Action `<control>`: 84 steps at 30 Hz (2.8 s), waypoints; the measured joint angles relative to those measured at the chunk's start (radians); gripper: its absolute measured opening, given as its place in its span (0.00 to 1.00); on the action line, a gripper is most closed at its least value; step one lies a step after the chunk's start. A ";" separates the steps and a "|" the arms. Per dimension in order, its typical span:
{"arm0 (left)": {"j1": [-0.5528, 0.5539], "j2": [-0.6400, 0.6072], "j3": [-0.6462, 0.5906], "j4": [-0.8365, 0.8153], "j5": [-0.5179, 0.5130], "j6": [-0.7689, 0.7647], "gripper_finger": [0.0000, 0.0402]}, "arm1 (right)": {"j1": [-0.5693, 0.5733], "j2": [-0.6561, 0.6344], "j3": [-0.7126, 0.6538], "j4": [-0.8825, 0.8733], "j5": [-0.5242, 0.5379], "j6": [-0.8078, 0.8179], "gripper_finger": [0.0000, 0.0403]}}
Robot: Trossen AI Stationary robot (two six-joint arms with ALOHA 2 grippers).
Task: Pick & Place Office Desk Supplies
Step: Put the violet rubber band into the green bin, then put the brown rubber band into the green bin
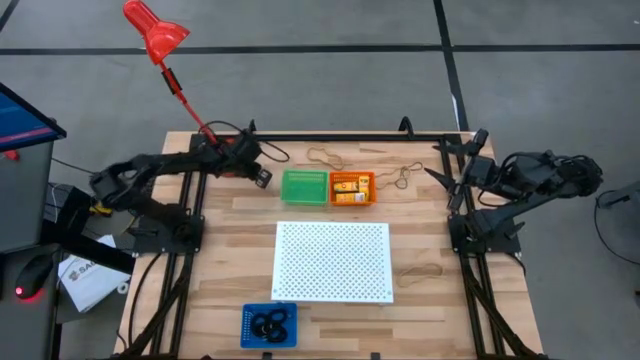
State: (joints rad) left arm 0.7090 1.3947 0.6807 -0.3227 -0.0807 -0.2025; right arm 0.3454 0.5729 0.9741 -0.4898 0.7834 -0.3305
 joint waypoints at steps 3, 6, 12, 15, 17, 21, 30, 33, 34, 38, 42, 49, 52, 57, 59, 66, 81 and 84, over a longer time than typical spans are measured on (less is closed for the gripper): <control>-0.002 -0.124 0.000 -0.007 0.028 0.013 0.00 | -0.002 -0.022 0.000 -0.010 0.006 -0.014 0.62; -0.006 -0.237 0.001 0.002 0.067 0.021 0.00 | -0.015 -0.050 -0.003 -0.045 0.009 0.001 0.62; -0.056 -0.372 0.002 0.076 0.146 0.077 0.00 | -0.101 -0.147 -0.204 0.114 -0.004 0.039 0.62; -0.075 -0.394 0.002 0.096 0.158 0.099 0.00 | -0.159 -0.211 -0.350 0.297 -0.030 0.000 0.62; -0.083 -0.393 0.002 0.120 0.170 0.114 0.00 | -0.205 -0.250 -0.431 0.431 -0.055 -0.058 0.62; -0.100 -0.380 0.002 0.151 0.193 0.144 0.00 | -0.310 -0.308 -0.526 0.590 -0.173 -0.110 0.62; -0.133 -0.245 0.002 0.299 0.299 0.201 0.00 | -0.585 -0.269 -0.596 0.528 -0.420 0.016 0.62; -0.132 -0.194 0.002 0.372 0.299 0.222 0.00 | -0.687 -0.231 -0.594 0.538 -0.521 0.040 0.62; -0.132 -0.182 0.002 0.397 0.299 0.223 0.00 | -0.718 -0.219 -0.594 0.534 -0.552 0.043 0.62; -0.132 -0.178 0.002 0.408 0.315 0.223 0.00 | -0.828 -0.188 -0.594 0.520 -0.674 0.059 0.62; -0.142 -0.199 0.003 0.424 0.338 0.224 0.00 | -0.913 -0.185 -0.594 0.520 -0.770 0.068 0.62; -0.154 -0.171 0.002 0.409 0.440 0.248 0.00 | -1.001 -0.185 -0.594 0.520 -0.833 0.074 0.62; -0.155 -0.135 0.003 0.423 0.460 0.250 0.00 | -1.018 -0.186 -0.594 0.528 -0.860 0.085 0.62; -0.153 -0.034 0.002 0.468 0.503 0.248 0.00 | -1.029 -0.187 -0.594 0.540 -0.887 0.088 0.62; -0.148 0.002 0.002 0.482 0.507 0.245 0.00 | -1.029 -0.187 -0.594 0.545 -0.891 0.088 0.62; -0.125 0.057 0.002 0.489 0.506 0.205 0.00 | -1.029 -0.187 -0.594 0.553 -0.891 0.088 0.62; -0.127 0.076 0.002 0.547 0.495 0.220 0.34 | -1.029 -0.187 -0.594 0.552 -0.892 0.091 0.62; -0.125 0.054 0.002 0.576 0.465 0.223 0.38 | -1.029 -0.187 -0.594 0.550 -0.891 0.080 0.62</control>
State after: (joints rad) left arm 0.5842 1.4482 0.6827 0.2530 0.3845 0.0205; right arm -0.6834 0.3859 0.3801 0.0605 -0.1078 -0.2501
